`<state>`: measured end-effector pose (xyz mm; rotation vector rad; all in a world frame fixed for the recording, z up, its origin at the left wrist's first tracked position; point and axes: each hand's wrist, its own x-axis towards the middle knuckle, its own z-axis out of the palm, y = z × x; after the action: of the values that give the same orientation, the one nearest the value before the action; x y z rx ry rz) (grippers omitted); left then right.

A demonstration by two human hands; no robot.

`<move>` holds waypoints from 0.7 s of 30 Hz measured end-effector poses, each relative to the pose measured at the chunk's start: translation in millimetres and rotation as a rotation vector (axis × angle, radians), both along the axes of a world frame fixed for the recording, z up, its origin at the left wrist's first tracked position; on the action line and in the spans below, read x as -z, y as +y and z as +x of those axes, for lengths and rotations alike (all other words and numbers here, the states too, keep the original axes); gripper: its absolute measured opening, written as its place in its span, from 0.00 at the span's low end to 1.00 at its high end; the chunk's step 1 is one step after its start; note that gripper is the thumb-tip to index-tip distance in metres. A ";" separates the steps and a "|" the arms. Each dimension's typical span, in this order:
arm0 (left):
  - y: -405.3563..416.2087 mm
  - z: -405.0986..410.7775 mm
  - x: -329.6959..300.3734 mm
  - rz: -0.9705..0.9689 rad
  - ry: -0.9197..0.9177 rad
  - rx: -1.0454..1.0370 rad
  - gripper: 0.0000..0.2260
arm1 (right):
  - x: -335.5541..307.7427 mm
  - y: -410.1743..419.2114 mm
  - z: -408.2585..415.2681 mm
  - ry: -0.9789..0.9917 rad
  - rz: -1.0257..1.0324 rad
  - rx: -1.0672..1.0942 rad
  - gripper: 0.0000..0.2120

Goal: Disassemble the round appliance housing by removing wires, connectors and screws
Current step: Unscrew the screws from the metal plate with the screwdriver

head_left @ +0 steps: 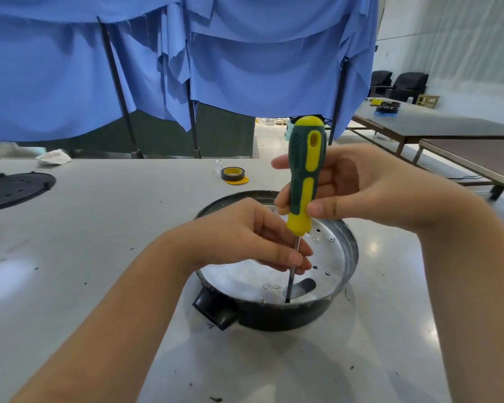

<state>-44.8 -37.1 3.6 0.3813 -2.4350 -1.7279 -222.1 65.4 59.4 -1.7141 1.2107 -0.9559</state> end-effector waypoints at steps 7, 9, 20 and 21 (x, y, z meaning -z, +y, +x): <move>2.3 1.0 -1.7 -0.035 0.033 -0.008 0.08 | -3.4 -2.3 12.4 0.198 -0.076 0.119 0.21; 1.7 0.7 -0.4 -0.024 0.043 -0.009 0.08 | -2.8 -4.2 14.9 0.212 -0.128 0.186 0.20; 1.8 -0.6 0.7 -0.073 0.043 -0.060 0.05 | -2.0 0.5 9.2 0.043 -0.046 0.007 0.21; 2.2 -0.8 0.3 -0.082 0.042 -0.065 0.05 | -2.3 1.0 8.7 0.038 -0.032 -0.002 0.22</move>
<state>-45.7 -34.9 3.4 0.4051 -2.4265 -1.5886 -213.4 66.4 61.8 -1.7655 1.2242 -0.9495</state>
